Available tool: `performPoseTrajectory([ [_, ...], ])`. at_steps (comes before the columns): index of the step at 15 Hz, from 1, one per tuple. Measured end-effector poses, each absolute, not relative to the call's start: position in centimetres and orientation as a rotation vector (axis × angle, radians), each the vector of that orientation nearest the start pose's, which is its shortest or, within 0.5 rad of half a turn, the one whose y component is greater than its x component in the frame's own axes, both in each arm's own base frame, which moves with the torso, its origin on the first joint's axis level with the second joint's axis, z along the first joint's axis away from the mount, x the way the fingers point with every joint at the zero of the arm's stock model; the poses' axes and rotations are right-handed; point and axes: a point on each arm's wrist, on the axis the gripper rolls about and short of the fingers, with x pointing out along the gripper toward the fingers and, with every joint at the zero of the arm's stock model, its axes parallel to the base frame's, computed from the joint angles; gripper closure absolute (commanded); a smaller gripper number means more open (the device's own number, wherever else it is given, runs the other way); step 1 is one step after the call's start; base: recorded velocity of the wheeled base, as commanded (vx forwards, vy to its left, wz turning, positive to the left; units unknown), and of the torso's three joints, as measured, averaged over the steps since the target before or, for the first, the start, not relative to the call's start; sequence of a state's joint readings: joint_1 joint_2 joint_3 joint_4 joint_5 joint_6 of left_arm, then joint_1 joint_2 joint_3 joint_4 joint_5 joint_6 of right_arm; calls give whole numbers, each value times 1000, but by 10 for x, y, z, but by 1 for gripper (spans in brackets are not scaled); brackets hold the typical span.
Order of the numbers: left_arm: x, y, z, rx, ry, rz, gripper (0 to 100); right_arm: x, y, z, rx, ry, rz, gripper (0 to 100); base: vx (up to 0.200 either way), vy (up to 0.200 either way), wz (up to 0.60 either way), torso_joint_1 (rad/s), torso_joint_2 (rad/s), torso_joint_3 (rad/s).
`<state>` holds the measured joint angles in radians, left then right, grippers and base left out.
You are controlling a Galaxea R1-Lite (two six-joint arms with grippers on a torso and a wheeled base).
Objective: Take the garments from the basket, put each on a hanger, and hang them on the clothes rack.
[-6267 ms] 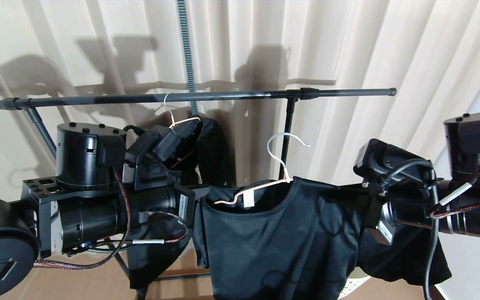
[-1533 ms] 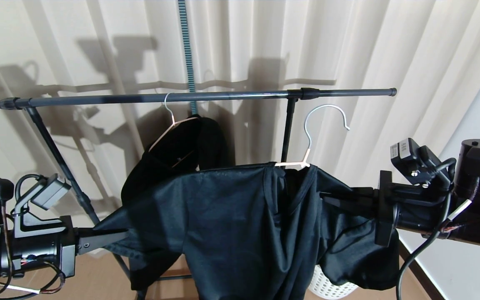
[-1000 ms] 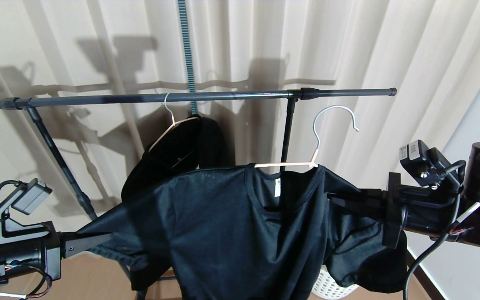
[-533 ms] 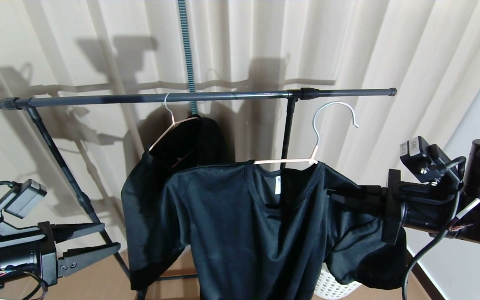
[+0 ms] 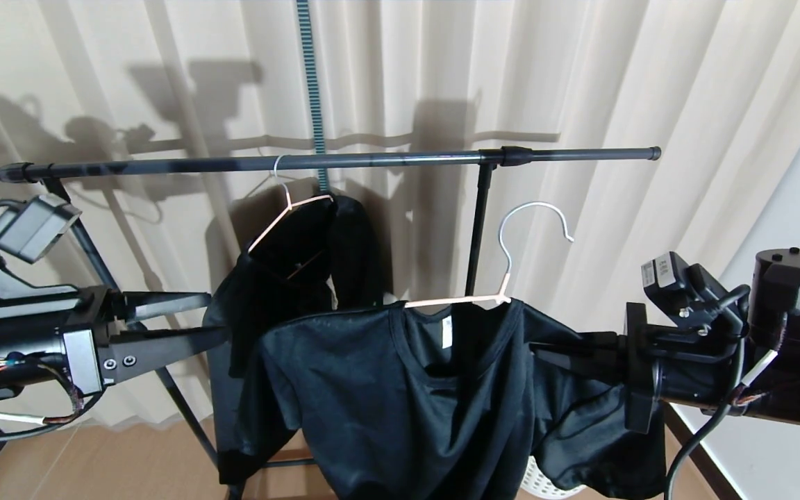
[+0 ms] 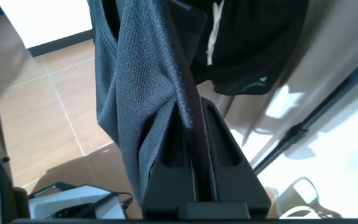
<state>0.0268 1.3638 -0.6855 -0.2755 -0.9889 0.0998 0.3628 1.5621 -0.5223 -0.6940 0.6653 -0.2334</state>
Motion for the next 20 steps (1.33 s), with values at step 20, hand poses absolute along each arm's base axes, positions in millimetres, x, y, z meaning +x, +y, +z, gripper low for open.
performPoseTrajectory([
  [20, 217, -109, 201, 236, 401, -1259, 0, 236, 138, 142, -284, 199, 1191, 100, 0, 0, 0, 0, 0, 0],
])
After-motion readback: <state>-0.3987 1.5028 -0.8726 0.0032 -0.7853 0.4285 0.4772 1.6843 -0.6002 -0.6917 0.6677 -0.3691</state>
